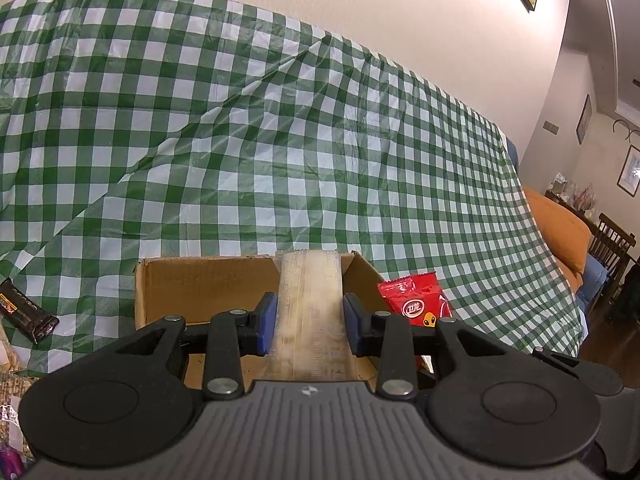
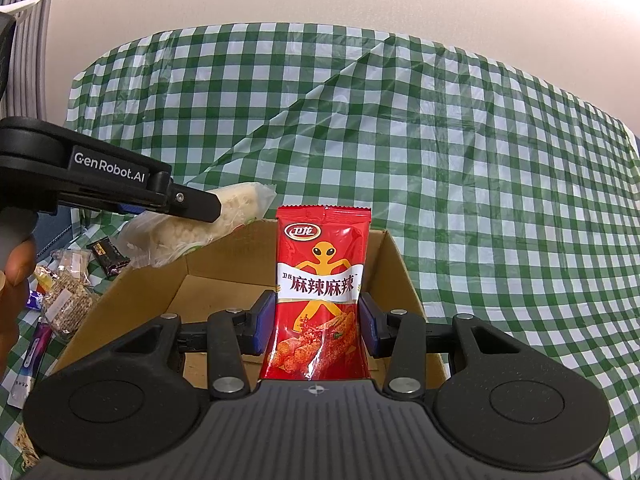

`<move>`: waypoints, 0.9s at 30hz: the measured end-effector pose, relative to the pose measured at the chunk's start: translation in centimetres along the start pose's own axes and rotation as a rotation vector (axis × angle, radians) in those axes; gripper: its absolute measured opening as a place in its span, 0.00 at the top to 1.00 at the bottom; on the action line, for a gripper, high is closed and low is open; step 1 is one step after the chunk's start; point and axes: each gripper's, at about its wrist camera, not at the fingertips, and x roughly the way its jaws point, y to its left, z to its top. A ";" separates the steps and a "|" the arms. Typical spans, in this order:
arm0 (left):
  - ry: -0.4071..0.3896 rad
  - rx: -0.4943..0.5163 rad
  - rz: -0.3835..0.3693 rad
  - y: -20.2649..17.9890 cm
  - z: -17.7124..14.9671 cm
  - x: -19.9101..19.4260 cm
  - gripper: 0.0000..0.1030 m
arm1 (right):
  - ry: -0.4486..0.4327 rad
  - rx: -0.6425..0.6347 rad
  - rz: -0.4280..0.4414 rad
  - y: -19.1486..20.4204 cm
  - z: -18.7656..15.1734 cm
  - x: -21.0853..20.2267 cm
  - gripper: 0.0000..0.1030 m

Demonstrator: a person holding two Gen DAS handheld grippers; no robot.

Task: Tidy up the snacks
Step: 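Lower both snacks into the box and open both tools, then move both tools back to the snack pile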

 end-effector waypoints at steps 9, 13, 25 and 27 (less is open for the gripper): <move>-0.003 -0.006 -0.002 -0.1 0.2 -0.1 0.62 | -0.006 -0.005 0.009 -0.1 0.0 -0.1 0.56; -0.006 -0.009 -0.002 -0.1 0.3 -0.2 0.61 | -0.007 -0.011 0.023 -0.1 0.1 -0.1 0.55; -0.191 -0.025 0.083 0.9 0.5 -3.0 0.20 | -0.017 -0.031 0.005 0.5 0.6 0.3 0.27; -0.208 -0.015 0.107 1.1 0.4 -3.7 0.21 | -0.022 -0.041 -0.001 0.9 0.6 0.3 0.28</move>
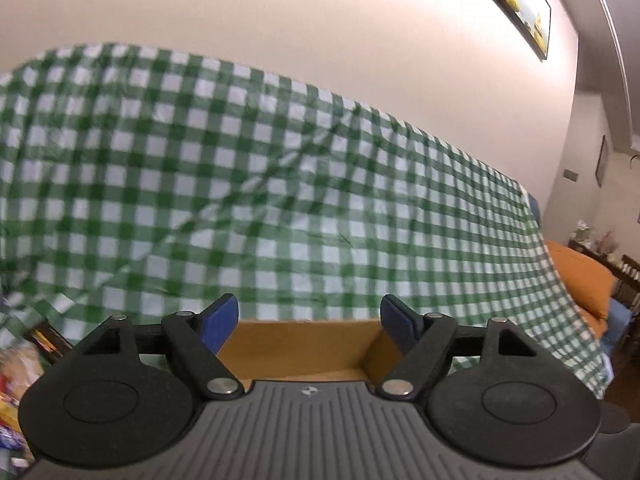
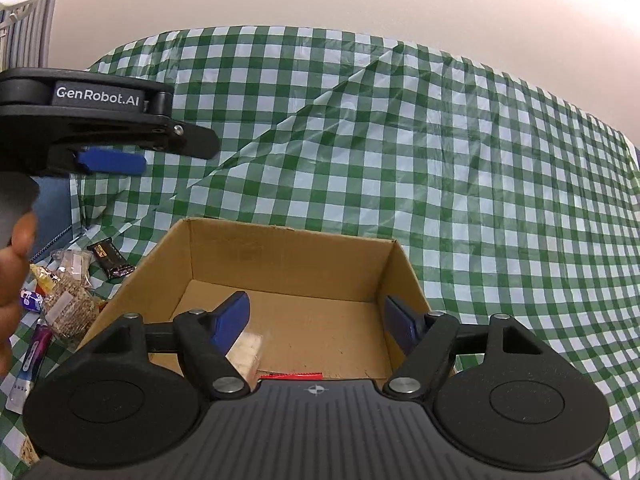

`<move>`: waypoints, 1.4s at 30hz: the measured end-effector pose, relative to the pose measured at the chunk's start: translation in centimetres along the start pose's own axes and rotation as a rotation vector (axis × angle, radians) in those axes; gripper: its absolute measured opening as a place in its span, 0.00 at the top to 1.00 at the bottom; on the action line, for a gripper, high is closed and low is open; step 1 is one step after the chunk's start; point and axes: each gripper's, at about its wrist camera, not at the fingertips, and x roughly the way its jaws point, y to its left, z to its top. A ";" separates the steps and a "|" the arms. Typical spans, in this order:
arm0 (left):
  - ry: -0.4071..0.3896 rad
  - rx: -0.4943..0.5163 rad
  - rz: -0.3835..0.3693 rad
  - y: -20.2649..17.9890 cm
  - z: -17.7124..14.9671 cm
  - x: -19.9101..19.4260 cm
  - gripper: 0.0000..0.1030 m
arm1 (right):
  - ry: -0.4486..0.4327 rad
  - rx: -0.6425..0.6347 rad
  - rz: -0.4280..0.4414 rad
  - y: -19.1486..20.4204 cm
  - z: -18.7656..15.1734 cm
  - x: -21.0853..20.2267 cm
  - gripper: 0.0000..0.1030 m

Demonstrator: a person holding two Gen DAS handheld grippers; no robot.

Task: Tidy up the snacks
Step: 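Move both tools back to the snack pile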

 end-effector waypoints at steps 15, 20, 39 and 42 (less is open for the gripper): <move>0.265 0.077 -0.014 7.4 -0.5 -6.5 0.94 | -0.031 -0.012 0.077 3.5 0.2 -0.9 0.61; 0.302 -0.005 0.060 11.8 -3.5 -9.2 0.94 | -0.042 0.001 0.116 5.4 0.4 -1.4 0.64; 0.368 -0.180 0.150 21.0 -5.9 -10.9 0.94 | -0.050 -0.098 0.464 18.1 -0.6 -3.7 0.73; 0.354 -0.196 0.191 22.2 -5.8 -11.2 0.94 | -0.028 -0.134 0.515 20.1 -1.1 -3.7 0.73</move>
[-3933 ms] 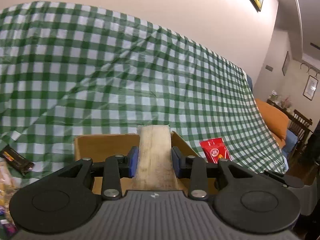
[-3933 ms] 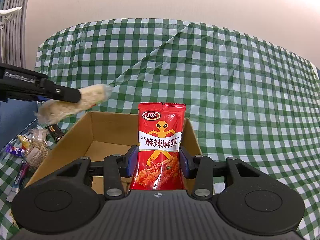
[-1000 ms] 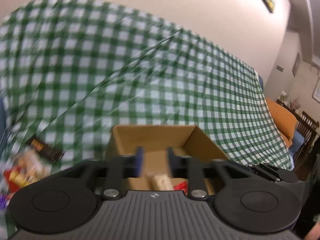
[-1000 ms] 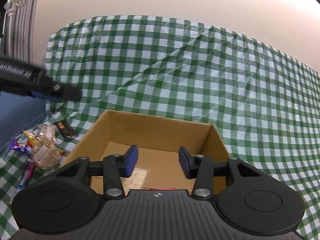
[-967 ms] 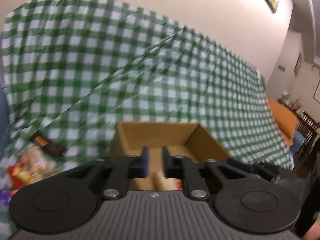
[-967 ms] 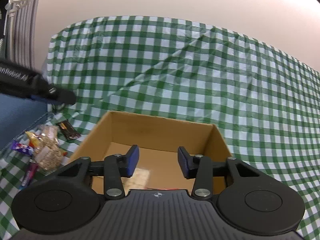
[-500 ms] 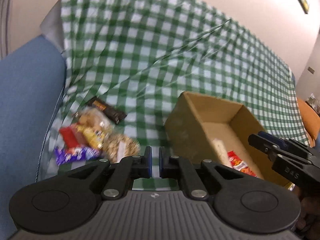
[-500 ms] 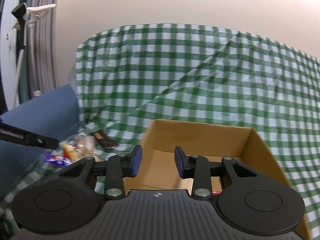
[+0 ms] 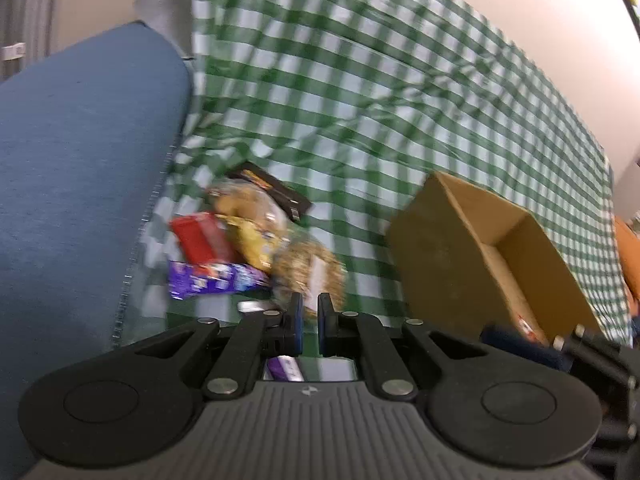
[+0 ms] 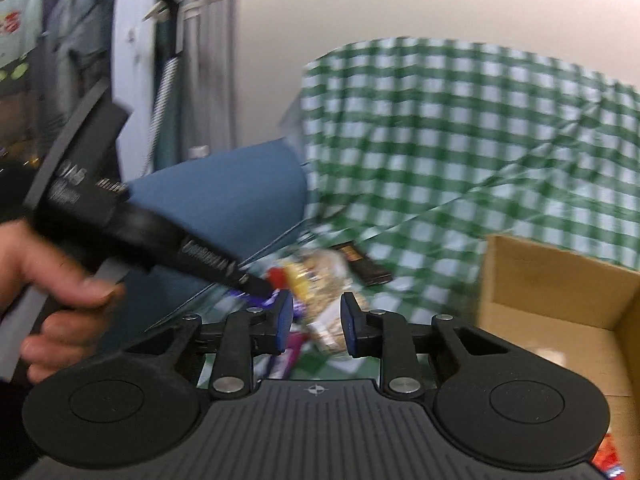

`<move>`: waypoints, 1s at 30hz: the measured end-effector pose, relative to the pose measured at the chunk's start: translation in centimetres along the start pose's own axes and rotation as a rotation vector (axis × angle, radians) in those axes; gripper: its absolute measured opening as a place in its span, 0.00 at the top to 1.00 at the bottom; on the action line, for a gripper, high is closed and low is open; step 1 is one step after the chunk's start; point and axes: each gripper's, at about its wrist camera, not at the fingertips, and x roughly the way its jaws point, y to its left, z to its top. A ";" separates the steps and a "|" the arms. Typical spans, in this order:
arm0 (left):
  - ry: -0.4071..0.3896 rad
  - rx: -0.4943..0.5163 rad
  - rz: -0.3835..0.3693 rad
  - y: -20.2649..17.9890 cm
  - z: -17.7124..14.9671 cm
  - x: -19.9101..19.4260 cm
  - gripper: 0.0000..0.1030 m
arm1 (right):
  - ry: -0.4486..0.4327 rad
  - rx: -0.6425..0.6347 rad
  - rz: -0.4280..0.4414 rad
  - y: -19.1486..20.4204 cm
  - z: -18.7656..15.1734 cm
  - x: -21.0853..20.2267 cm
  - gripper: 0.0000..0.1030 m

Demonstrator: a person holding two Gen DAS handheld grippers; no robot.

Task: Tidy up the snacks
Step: 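Move both tools back to the snack pile, then grasp the purple tube snack with the right tool while the left tool grasps a purple candy bar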

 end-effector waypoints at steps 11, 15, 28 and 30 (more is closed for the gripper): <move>-0.007 0.023 0.123 2.2 0.6 1.9 0.93 | 0.186 0.050 0.068 1.7 -1.9 6.0 0.73; 0.013 0.070 0.154 1.6 0.7 3.7 0.75 | 0.238 0.040 0.078 2.4 -2.4 7.9 0.72; 0.054 0.133 0.219 1.8 1.8 10.0 0.28 | 0.404 0.013 0.041 3.1 -4.4 13.2 0.54; 0.087 0.148 0.221 1.8 1.6 10.9 0.28 | 0.422 0.008 0.029 3.2 -4.8 13.4 0.54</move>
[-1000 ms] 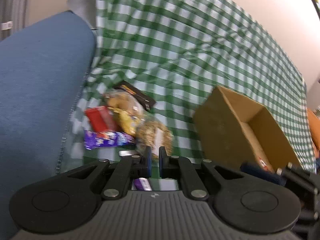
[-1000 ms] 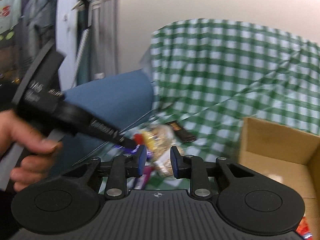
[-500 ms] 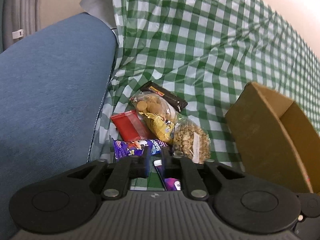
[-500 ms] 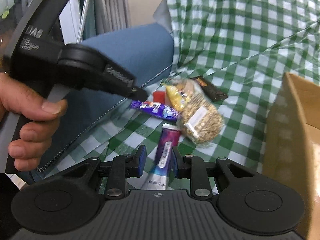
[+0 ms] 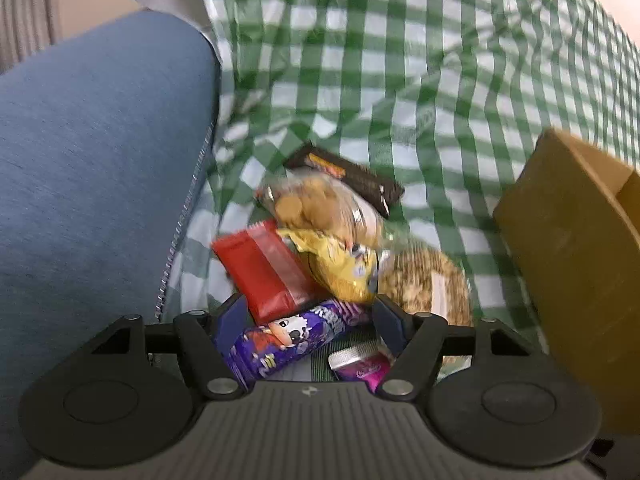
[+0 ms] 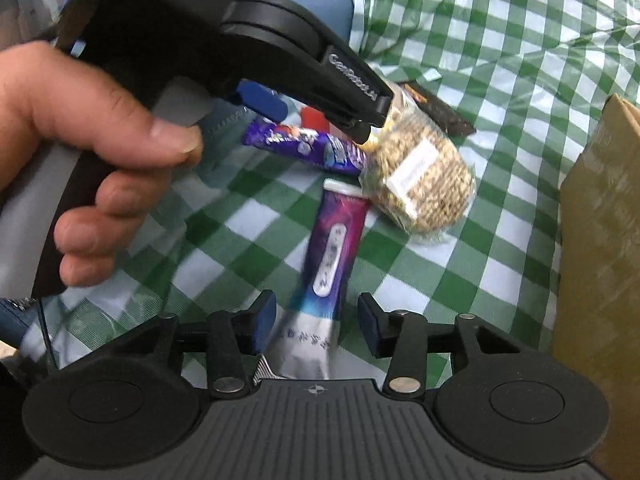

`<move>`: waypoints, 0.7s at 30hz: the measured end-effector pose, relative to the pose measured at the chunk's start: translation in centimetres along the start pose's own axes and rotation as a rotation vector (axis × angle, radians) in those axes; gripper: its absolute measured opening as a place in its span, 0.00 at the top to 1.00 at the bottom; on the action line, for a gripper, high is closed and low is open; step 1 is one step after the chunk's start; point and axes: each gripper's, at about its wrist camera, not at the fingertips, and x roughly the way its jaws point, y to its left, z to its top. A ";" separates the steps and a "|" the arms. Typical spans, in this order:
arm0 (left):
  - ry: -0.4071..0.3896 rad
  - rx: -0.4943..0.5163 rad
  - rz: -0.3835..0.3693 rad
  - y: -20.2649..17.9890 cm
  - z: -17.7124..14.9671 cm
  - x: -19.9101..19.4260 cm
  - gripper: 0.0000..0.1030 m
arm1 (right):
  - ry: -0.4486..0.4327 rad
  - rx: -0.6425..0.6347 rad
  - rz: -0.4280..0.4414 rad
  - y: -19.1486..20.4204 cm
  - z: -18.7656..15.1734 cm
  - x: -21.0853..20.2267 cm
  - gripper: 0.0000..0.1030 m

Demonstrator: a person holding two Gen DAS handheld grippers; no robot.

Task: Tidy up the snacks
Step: 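Grasp the purple tube snack with the right tool while the left tool grasps a purple candy bar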

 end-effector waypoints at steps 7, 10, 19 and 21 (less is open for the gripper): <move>0.141 0.026 -0.034 0.5 -1.5 1.1 0.78 | 0.014 -0.038 0.008 0.1 -0.4 0.1 0.69; 0.167 -0.014 -0.060 1.0 -2.0 0.2 0.85 | 0.010 -0.035 0.010 0.0 -0.4 -0.2 0.74; 0.234 -0.228 -0.102 2.2 -3.4 -4.0 0.85 | 0.004 -0.036 -0.007 -0.1 -0.8 -2.5 0.78; 0.251 -0.264 -0.118 2.0 -4.1 -5.0 0.85 | 0.035 0.000 -0.004 -0.5 -1.2 -3.0 0.78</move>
